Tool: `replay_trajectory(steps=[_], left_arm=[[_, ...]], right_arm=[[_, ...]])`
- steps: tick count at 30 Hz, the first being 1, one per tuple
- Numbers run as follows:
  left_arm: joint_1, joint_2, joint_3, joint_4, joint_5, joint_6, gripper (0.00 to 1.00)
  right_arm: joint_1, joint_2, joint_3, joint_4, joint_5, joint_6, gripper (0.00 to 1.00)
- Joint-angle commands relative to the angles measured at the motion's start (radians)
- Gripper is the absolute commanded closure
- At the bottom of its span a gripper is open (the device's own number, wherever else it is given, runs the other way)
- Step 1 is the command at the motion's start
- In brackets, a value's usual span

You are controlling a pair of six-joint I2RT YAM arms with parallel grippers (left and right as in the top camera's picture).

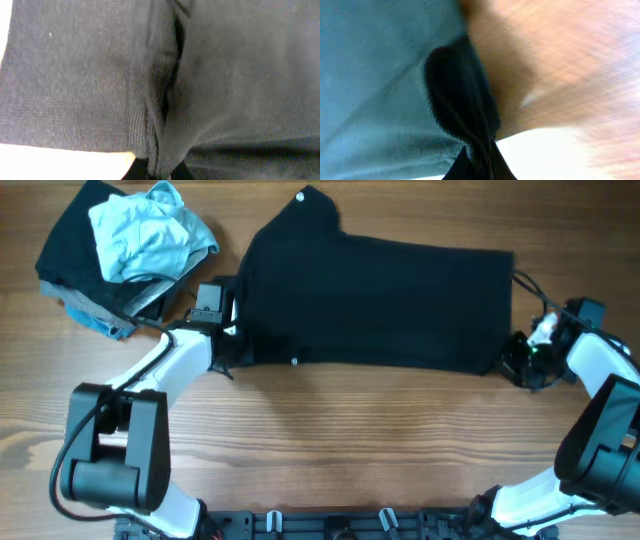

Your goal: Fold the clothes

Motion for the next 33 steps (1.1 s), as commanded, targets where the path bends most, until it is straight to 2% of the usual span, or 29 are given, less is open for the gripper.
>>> replay_trajectory(steps=[1, 3, 4, 5, 6, 7, 8, 10, 11, 13, 14, 16, 17, 18, 19, 20, 21, 23, 24, 28, 29, 33], left_arm=[[0.003, -0.092, -0.002, -0.151, 0.051, 0.002, 0.96], [0.002, -0.154, -0.002, -0.266, 0.107, 0.002, 0.96], [0.003, -0.173, -0.002, -0.296, 0.108, 0.002, 0.9], [0.003, -0.18, -0.002, -0.306, 0.109, 0.002, 0.71], [0.003, -0.181, -0.002, -0.312, 0.109, 0.002, 0.51], [0.003, -0.18, -0.002, -0.318, 0.109, 0.002, 0.28], [0.003, -0.18, -0.002, -0.328, 0.109, 0.002, 0.2], [0.003, -0.18, -0.002, -0.368, 0.113, 0.002, 0.15], [0.003, -0.18, -0.002, -0.379, 0.115, 0.003, 0.15], [0.002, -0.18, -0.002, -0.352, 0.186, 0.003, 0.43], [0.002, -0.18, -0.002, -0.333, 0.224, 0.003, 0.46], [0.002, -0.18, -0.002, -0.301, 0.248, 0.008, 0.47], [0.003, -0.18, -0.002, -0.276, 0.246, 0.045, 0.53], [0.003, -0.18, -0.002, -0.253, 0.247, 0.064, 0.62], [0.003, -0.181, 0.014, -0.25, 0.247, 0.064, 0.78], [0.003, -0.183, 0.05, -0.285, 0.245, 0.086, 0.8], [0.003, -0.188, 0.081, -0.317, 0.212, 0.087, 0.76], [0.003, -0.203, 0.118, -0.319, 0.174, 0.138, 0.57], [0.003, -0.2, 0.118, -0.308, 0.171, 0.138, 0.53], [0.002, -0.112, 0.093, -0.266, 0.13, 0.138, 0.6], [0.002, -0.051, 0.087, -0.262, 0.143, 0.138, 0.62], [0.002, 0.013, 0.087, -0.268, 0.237, 0.138, 0.63]], right_arm=[[-0.076, -0.015, 0.038, -0.075, 0.06, 0.007, 0.96], [-0.097, -0.043, 0.043, -0.098, 0.059, -0.019, 0.96], [-0.097, -0.052, 0.043, -0.099, 0.044, -0.018, 0.44], [-0.096, -0.053, 0.043, -0.1, 0.021, -0.023, 0.31], [-0.096, -0.053, 0.043, -0.106, 0.018, -0.026, 0.23], [-0.097, -0.053, 0.043, -0.115, 0.019, -0.027, 0.21], [-0.1, -0.053, 0.043, -0.124, 0.026, -0.026, 0.2], [-0.102, -0.053, 0.043, -0.149, 0.026, -0.025, 0.2], [-0.102, -0.053, 0.043, -0.161, 0.026, -0.027, 0.2], [-0.102, -0.053, 0.043, -0.177, 0.025, -0.029, 0.21], [-0.102, -0.053, 0.043, -0.185, 0.025, -0.029, 0.21], [-0.102, -0.053, 0.043, -0.193, 0.025, -0.038, 0.21], [-0.102, -0.053, 0.043, -0.193, 0.025, -0.039, 0.21], [-0.102, -0.053, 0.043, -0.191, 0.025, -0.039, 0.21], [-0.102, -0.053, 0.043, -0.189, 0.025, -0.04, 0.21], [-0.102, -0.053, 0.043, -0.192, 0.025, -0.043, 0.21], [-0.102, -0.053, 0.043, -0.192, 0.025, -0.052, 0.21], [-0.102, -0.053, 0.043, -0.19, 0.025, -0.052, 0.21], [-0.102, -0.053, 0.043, -0.19, 0.025, -0.052, 0.21], [-0.102, -0.053, 0.043, -0.19, 0.025, -0.052, 0.21], [-0.102, -0.053, 0.043, -0.19, 0.025, -0.053, 0.21], [-0.102, -0.053, 0.043, -0.19, 0.025, -0.052, 0.21]])
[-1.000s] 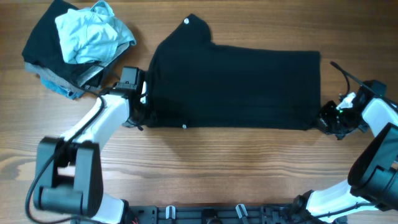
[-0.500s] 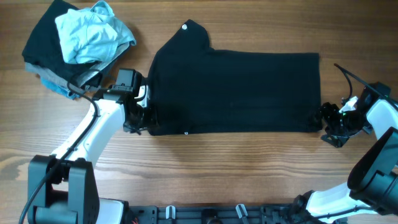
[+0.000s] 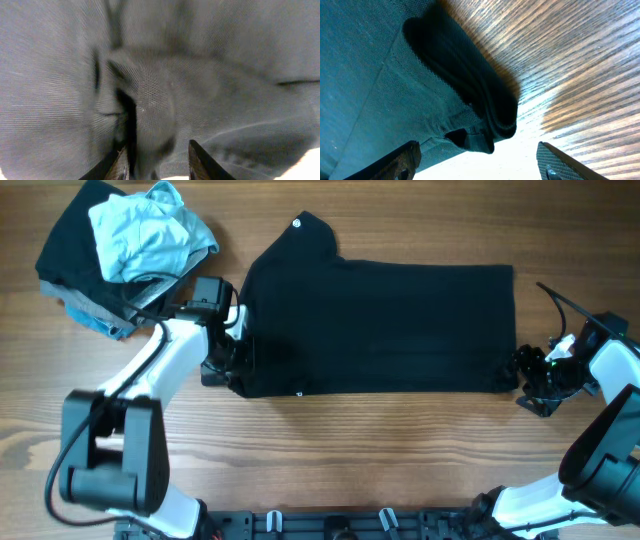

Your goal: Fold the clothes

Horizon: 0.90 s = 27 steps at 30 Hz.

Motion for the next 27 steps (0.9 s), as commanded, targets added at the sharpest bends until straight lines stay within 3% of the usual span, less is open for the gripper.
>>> replay_trajectory(steps=[1, 2, 3, 8, 11, 17, 21, 27], left_arm=[[0.001, 0.022, -0.007, -0.01, 0.057, 0.016, 0.65], [0.001, 0.022, -0.007, -0.029, 0.058, 0.016, 0.84], [0.001, 0.019, -0.006, -0.043, 0.072, 0.016, 0.96], [0.002, -0.033, 0.077, -0.056, 0.128, 0.015, 0.96], [0.002, -0.036, 0.085, 0.064, 0.128, 0.0, 0.96], [0.002, -0.036, 0.085, 0.107, 0.129, -0.041, 0.96], [0.002, -0.036, 0.085, 0.094, 0.129, -0.041, 0.96], [0.002, -0.036, 0.085, 0.094, 0.129, -0.041, 0.96]], right_arm=[[-0.005, -0.023, 0.018, 0.0, 0.0, -0.017, 0.21], [-0.005, -0.023, 0.018, -0.002, 0.0, -0.017, 0.22], [-0.005, -0.023, 0.018, -0.003, 0.0, -0.017, 0.23], [-0.005, -0.023, 0.018, -0.013, -0.002, -0.021, 0.24], [-0.002, -0.023, 0.018, -0.045, -0.14, -0.152, 0.26], [0.027, -0.023, 0.018, -0.042, -0.227, -0.278, 0.56], [0.029, -0.022, -0.005, -0.017, -0.204, -0.276, 0.51], [0.078, -0.019, -0.033, 0.043, -0.18, -0.211, 0.54]])
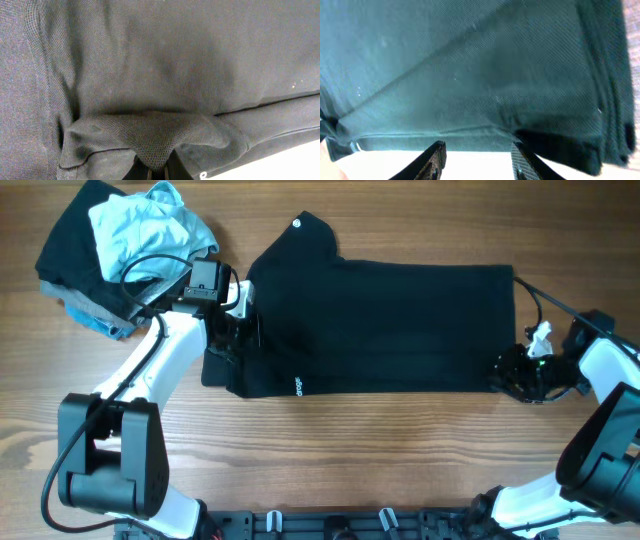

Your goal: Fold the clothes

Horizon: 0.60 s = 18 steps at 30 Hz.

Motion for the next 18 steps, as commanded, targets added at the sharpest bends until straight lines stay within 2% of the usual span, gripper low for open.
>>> replay_trajectory(steps=[1, 2, 5, 6, 7, 9, 15, 18], left_arm=[[0.002, -0.022, 0.012, 0.001, 0.016, -0.01, 0.96], [0.002, -0.022, 0.012, 0.0, 0.016, -0.01, 0.96], [0.002, -0.022, 0.012, 0.0, 0.016, -0.01, 0.96], [0.002, -0.022, 0.012, 0.0, 0.016, -0.01, 0.96], [0.002, -0.022, 0.012, 0.0, 0.016, -0.01, 0.96], [0.002, -0.022, 0.012, 0.0, 0.016, -0.01, 0.96], [0.002, -0.022, 0.012, -0.016, 0.016, -0.01, 0.96], [0.002, -0.022, 0.012, -0.018, 0.016, -0.01, 0.96]], right_arm=[[0.037, -0.014, -0.013, 0.037, 0.014, 0.071, 0.54], [0.05, -0.011, -0.013, 0.058, 0.019, 0.086, 0.54], [0.066, -0.01, -0.013, 0.08, 0.021, 0.124, 0.67], [0.069, -0.01, -0.013, 0.063, 0.021, 0.097, 0.67], [0.068, -0.01, -0.013, 0.029, 0.021, 0.046, 0.61], [0.068, -0.01, -0.013, -0.039, 0.03, -0.012, 0.57], [0.069, -0.01, -0.015, 0.055, 0.078, 0.15, 0.55], [0.069, -0.008, -0.015, 0.076, 0.078, 0.15, 0.54]])
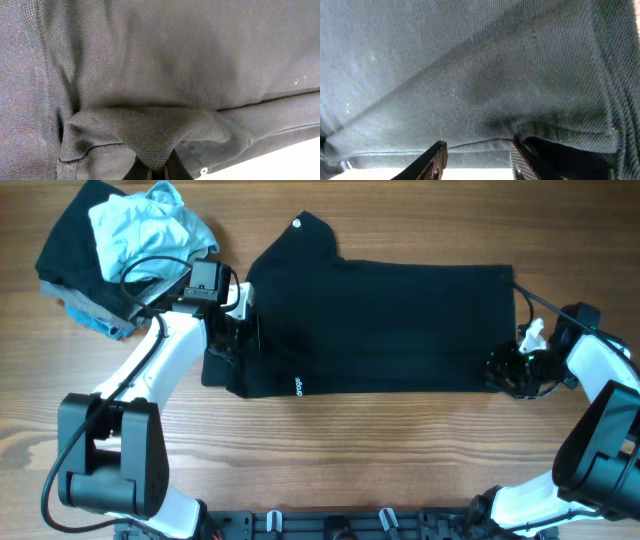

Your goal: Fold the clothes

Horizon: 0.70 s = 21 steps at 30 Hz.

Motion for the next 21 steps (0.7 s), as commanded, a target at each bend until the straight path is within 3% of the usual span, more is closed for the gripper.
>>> replay_trajectory(steps=[1, 5, 7, 8, 11, 12, 13, 21], left_arm=[[0.002, -0.022, 0.012, 0.0, 0.016, -0.01, 0.96], [0.002, -0.022, 0.012, 0.0, 0.016, -0.01, 0.96], [0.002, -0.022, 0.012, 0.0, 0.016, -0.01, 0.96], [0.002, -0.022, 0.012, 0.0, 0.016, -0.01, 0.96], [0.002, -0.022, 0.012, -0.001, 0.016, -0.01, 0.96], [0.002, -0.022, 0.012, -0.001, 0.016, -0.01, 0.96], [0.002, -0.022, 0.012, -0.001, 0.016, -0.01, 0.96], [0.002, -0.022, 0.012, -0.001, 0.016, -0.01, 0.96]], right_arm=[[0.005, -0.007, -0.003, 0.01, 0.014, 0.027, 0.5], [0.005, 0.051, -0.003, 0.026, 0.04, 0.056, 0.42], [0.005, 0.071, -0.003, 0.025, 0.04, 0.049, 0.53], [0.005, 0.069, -0.003, 0.029, 0.04, 0.048, 0.66], [0.005, 0.069, -0.003, 0.03, 0.04, 0.048, 0.71], [0.005, 0.069, -0.003, 0.03, 0.04, 0.048, 0.78], [0.005, 0.069, -0.003, 0.03, 0.04, 0.048, 0.94], [0.003, 0.063, 0.057, -0.078, 0.142, -0.004, 0.96]])
